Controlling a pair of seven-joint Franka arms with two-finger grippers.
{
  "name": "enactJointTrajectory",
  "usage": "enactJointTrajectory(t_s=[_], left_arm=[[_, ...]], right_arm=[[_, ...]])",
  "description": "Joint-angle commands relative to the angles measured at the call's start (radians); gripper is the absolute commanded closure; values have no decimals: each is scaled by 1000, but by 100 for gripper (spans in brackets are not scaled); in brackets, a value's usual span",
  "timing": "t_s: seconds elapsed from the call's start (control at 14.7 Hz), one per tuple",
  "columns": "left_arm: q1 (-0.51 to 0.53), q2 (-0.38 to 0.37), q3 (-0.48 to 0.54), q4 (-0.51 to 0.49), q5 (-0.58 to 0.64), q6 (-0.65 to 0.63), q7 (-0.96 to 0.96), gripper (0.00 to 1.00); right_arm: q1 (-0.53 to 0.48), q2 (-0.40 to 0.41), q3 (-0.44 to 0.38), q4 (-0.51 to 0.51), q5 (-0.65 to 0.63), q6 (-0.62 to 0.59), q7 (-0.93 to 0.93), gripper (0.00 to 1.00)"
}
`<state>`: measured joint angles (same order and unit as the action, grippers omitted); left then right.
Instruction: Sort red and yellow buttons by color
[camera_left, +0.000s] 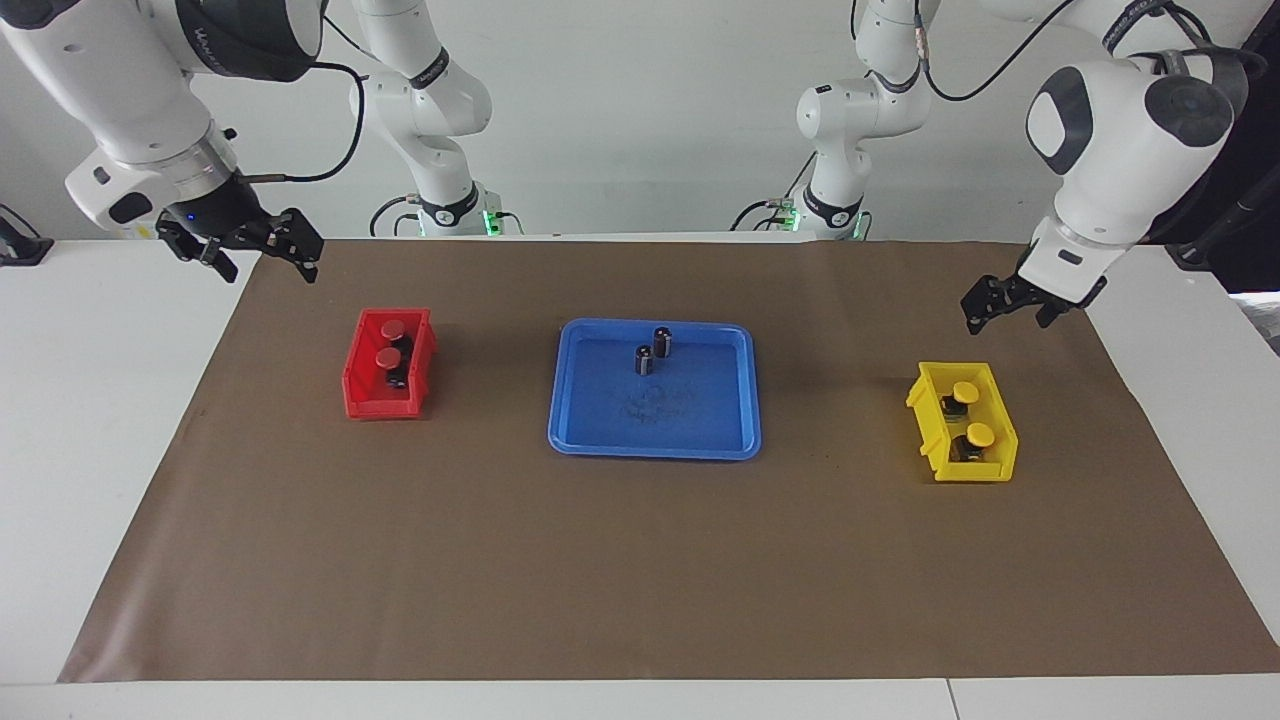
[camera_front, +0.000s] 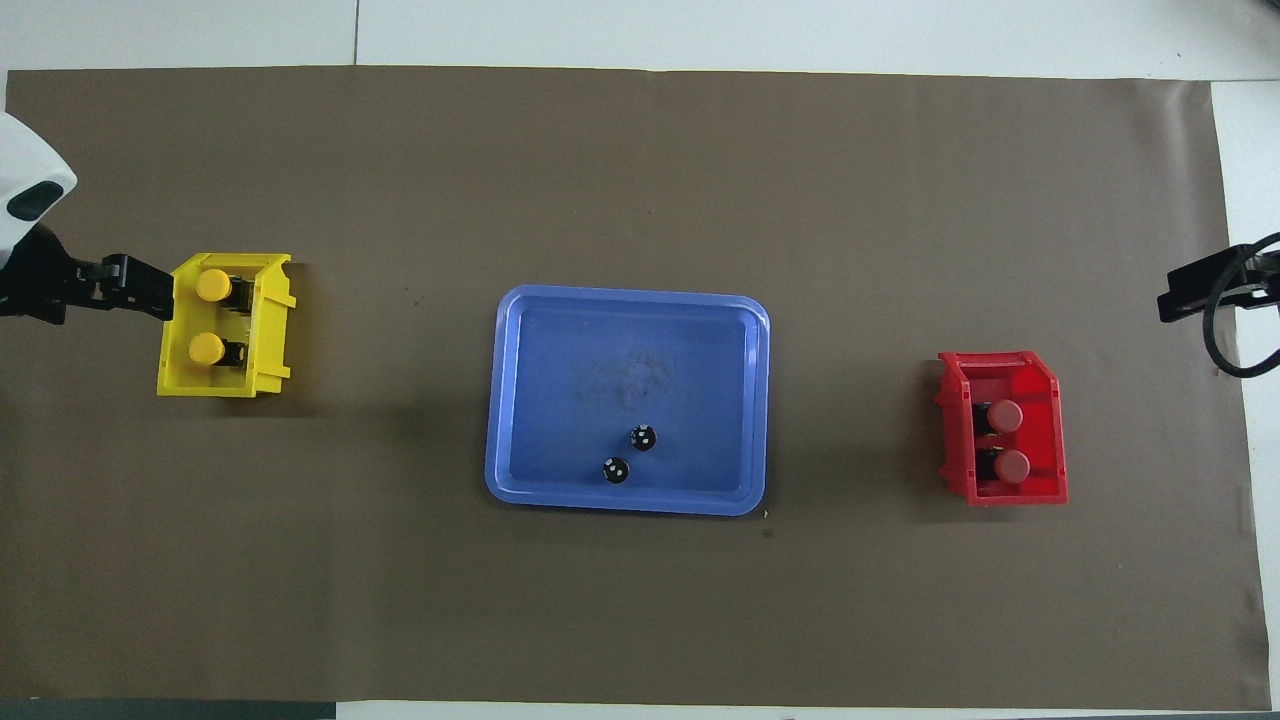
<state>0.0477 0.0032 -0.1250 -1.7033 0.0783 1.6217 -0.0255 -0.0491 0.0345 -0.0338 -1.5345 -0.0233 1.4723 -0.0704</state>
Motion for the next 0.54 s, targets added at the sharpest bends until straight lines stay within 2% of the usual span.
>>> enactJointTrajectory(t_s=[0.0, 0.14, 0.48], left_arm=[[-20, -23, 5, 101, -25, -136, 26, 0], [-20, -14, 7, 172, -61, -201, 27, 0], [-34, -25, 7, 180, -66, -204, 44, 0]], right_arm=[[-5, -27, 15, -33, 0, 8, 12, 0], [-1, -27, 17, -35, 3, 8, 12, 0], [-3, -27, 17, -33, 5, 8, 12, 0]])
